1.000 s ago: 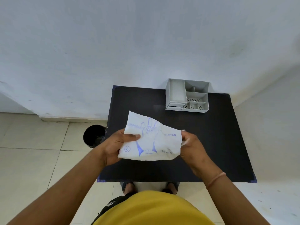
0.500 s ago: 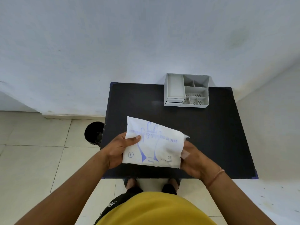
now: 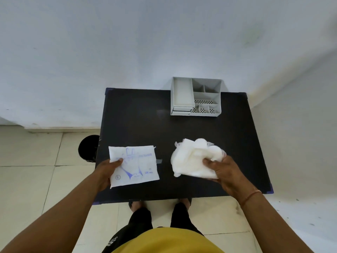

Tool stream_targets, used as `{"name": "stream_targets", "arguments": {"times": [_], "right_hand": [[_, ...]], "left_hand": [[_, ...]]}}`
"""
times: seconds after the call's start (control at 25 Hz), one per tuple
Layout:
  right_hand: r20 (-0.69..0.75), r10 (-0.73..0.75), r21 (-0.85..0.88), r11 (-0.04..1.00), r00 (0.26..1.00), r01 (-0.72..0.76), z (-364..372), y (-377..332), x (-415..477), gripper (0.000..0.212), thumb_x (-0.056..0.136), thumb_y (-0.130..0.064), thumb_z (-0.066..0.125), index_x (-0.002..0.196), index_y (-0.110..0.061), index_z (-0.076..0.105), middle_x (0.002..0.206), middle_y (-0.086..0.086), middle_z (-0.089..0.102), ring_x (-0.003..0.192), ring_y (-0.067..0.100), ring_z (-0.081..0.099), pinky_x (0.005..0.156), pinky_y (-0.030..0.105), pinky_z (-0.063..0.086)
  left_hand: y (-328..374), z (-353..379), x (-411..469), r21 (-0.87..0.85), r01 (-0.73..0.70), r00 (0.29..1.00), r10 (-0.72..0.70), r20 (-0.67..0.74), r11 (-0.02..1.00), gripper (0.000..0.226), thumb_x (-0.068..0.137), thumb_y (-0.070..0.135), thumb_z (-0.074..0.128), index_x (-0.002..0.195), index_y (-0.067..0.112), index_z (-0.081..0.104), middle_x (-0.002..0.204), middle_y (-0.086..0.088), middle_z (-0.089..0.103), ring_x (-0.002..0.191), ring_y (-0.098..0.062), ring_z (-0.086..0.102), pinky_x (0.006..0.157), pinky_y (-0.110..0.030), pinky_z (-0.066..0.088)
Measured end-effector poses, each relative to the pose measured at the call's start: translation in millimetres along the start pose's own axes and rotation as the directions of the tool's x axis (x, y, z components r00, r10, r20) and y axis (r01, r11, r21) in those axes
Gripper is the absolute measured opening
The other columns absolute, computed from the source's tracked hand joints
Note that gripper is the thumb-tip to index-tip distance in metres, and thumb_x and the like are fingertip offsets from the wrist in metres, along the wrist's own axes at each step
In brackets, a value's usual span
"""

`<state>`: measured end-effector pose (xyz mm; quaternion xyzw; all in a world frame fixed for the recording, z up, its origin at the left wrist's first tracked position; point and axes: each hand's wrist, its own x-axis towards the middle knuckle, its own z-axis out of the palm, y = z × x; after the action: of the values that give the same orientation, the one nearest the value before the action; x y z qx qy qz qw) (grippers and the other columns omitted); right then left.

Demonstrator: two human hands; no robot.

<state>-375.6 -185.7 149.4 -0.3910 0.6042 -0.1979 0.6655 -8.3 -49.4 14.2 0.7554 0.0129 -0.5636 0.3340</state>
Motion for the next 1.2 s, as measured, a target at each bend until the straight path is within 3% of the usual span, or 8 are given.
{"name": "stream_targets", "arguments": {"times": [0.2, 0.32, 0.44, 0.64, 0.8, 1.0, 1.08, 1.2], "right_hand": [[0.054, -0.031, 0.383, 0.924, 0.998, 0.008, 0, -4, -13, 0.046, 0.093, 0.002, 0.067, 0.127, -0.029, 0.065, 0.113, 0.008, 0.081, 0.105, 0.027, 0.078, 0.069, 0.046, 0.067], [0.125, 0.029, 0.606, 0.789, 0.992, -0.100, 16, -6, -21, 0.041, 0.091, -0.001, 0.065, 0.129, -0.015, 0.065, 0.115, 0.016, 0.080, 0.099, 0.032, 0.079, 0.068, 0.043, 0.068], [0.108, 0.106, 0.590, 0.794, 0.989, -0.149, 47, 3, -27, 0.036, 0.096, 0.003, 0.061, 0.130, -0.009, 0.064, 0.107, 0.018, 0.081, 0.090, 0.032, 0.081, 0.066, 0.042, 0.068], [0.032, 0.131, 0.612, 0.781, 0.991, -0.123, 78, 16, -35, 0.037, 0.095, 0.004, 0.066, 0.129, -0.008, 0.064, 0.106, 0.018, 0.081, 0.089, 0.034, 0.081, 0.062, 0.044, 0.067], [0.003, 0.126, 0.635, 0.766, 0.992, -0.099, 83, 20, -38, 0.038, 0.092, 0.004, 0.069, 0.125, -0.014, 0.064, 0.102, 0.017, 0.082, 0.093, 0.037, 0.080, 0.078, 0.055, 0.065], [0.054, 0.097, 0.709, 0.697, 0.994, -0.107, 75, 15, -40, 0.046, 0.079, -0.001, 0.073, 0.124, -0.007, 0.065, 0.103, 0.020, 0.081, 0.086, 0.034, 0.081, 0.068, 0.047, 0.068], [0.083, 0.064, 0.705, 0.701, 0.995, -0.104, 67, 13, -35, 0.048, 0.080, -0.003, 0.073, 0.127, -0.010, 0.064, 0.109, 0.020, 0.080, 0.092, 0.035, 0.080, 0.068, 0.046, 0.068], [0.137, 0.021, 0.633, 0.767, 0.990, -0.104, 51, 6, -25, 0.046, 0.085, -0.004, 0.070, 0.131, -0.012, 0.064, 0.114, 0.018, 0.079, 0.099, 0.034, 0.079, 0.069, 0.045, 0.068]], "left_hand": [[19, 25, -9, 0.577, -0.229, 0.906, 0.388, -0.168, 0.784, 0.061, 0.089, 0.039, 0.080, 0.142, 0.016, 0.061, 0.141, -0.016, 0.068, 0.125, -0.041, 0.066, 0.101, -0.055, 0.058], [51, 61, -87, 0.184, -0.331, 0.915, 0.266, 0.303, 0.926, 0.033, 0.099, 0.022, 0.074, 0.132, 0.014, 0.071, 0.137, -0.013, 0.074, 0.133, -0.038, 0.065, 0.108, -0.048, 0.054], [56, 82, -127, -0.089, -0.121, 0.675, 0.147, 0.723, 0.989, 0.063, 0.087, 0.027, 0.086, 0.145, 0.011, 0.064, 0.145, -0.015, 0.069, 0.139, -0.036, 0.062, 0.119, -0.058, 0.046], [79, 91, -158, -0.237, -0.179, 0.685, 0.294, 0.667, 0.955, 0.067, 0.093, 0.059, 0.066, 0.152, 0.030, 0.055, 0.149, -0.010, 0.067, 0.133, -0.033, 0.067, 0.114, -0.062, 0.050], [101, 86, -174, -0.004, -0.455, 0.620, 0.321, 0.716, 0.890, 0.057, 0.091, 0.072, 0.044, 0.148, 0.062, 0.047, 0.167, 0.024, 0.033, 0.136, -0.002, 0.052, 0.098, -0.024, 0.059], [107, 92, -167, -0.282, -0.387, 0.613, 0.473, 0.633, 0.878, 0.041, 0.108, 0.037, 0.050, 0.148, 0.039, 0.062, 0.161, 0.014, 0.054, 0.131, -0.018, 0.069, 0.093, -0.039, 0.064], [109, 103, -160, -0.317, -0.368, 0.691, 0.485, 0.536, 0.874, 0.061, 0.105, 0.016, 0.063, 0.159, 0.037, 0.047, 0.164, 0.008, 0.049, 0.132, -0.025, 0.068, 0.086, -0.042, 0.066], [111, 119, -158, -0.182, -0.272, 0.766, 0.327, 0.554, 0.945, 0.088, 0.085, 0.027, 0.083, 0.162, 0.024, 0.041, 0.146, -0.007, 0.067, 0.106, -0.028, 0.081, 0.080, -0.045, 0.067]]}}
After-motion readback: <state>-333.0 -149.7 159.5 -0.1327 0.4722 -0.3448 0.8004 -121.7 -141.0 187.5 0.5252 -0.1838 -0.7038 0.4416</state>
